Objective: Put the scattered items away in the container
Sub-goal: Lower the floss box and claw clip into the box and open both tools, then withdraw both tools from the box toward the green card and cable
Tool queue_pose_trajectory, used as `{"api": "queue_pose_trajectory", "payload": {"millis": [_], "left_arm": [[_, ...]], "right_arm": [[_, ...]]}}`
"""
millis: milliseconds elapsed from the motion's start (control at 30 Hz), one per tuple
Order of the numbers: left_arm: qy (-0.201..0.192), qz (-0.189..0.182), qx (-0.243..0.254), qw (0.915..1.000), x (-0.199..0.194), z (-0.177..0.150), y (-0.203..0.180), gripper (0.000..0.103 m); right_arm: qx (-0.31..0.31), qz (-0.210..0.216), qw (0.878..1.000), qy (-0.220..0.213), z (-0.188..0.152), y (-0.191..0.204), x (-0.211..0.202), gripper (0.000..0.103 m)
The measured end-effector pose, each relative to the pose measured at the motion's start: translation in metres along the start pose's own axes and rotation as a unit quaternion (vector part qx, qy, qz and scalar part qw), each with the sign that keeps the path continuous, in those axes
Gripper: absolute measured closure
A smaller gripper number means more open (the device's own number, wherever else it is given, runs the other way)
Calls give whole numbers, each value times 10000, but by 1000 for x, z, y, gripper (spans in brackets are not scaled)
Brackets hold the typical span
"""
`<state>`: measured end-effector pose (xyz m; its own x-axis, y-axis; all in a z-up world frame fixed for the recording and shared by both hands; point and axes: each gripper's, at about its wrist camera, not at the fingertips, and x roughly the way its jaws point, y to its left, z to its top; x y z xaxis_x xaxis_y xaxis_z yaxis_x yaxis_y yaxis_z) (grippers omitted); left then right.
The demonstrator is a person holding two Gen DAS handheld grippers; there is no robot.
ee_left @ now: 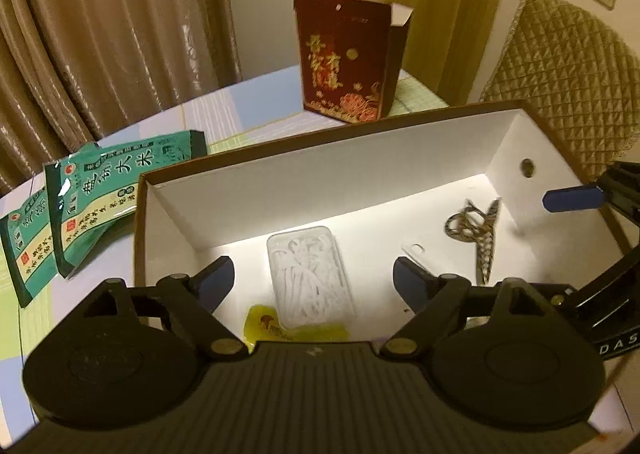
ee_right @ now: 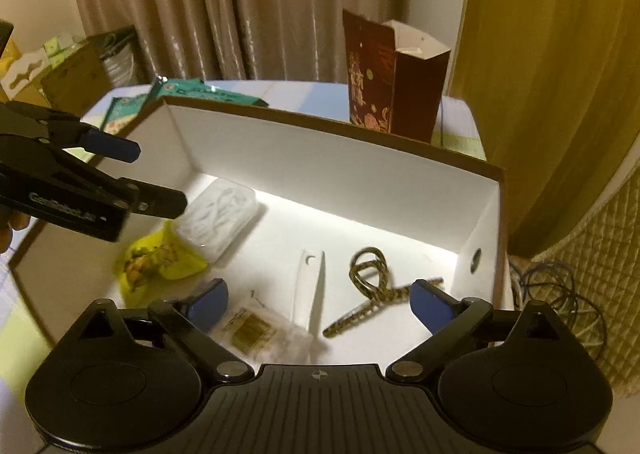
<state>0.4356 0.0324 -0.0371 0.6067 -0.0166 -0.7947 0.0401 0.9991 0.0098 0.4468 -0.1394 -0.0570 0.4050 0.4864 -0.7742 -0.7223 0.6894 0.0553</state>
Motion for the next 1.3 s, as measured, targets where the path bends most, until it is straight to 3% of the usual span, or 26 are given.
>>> {"api": "queue_pose_trajectory", "payload": {"millis": [300, 533, 700, 1100, 1300], "left_arm": [[-447, -179, 132, 9988, -66, -27, -5, 19], [-721, -327, -145, 9968, -119, -60, -6, 19], [-829, -378, -223, 9956, -152, -94, -11, 19], [-212, -536, -347, 9977, -155, -184, -49, 19], [179, -617, 42, 9979, -133, -217, -76, 17]], "right_arm": [[108, 155, 9990, -407, -32, 0, -58, 8], [277, 294, 9958, -821, -69, 11, -110, 7], [448, 505, 9951, -728, -99, 22, -122, 7], [1070, 628, 9923, -30, -158, 31, -105, 7], [1087, 475, 9928, 191, -183, 28, -105, 7]]}}
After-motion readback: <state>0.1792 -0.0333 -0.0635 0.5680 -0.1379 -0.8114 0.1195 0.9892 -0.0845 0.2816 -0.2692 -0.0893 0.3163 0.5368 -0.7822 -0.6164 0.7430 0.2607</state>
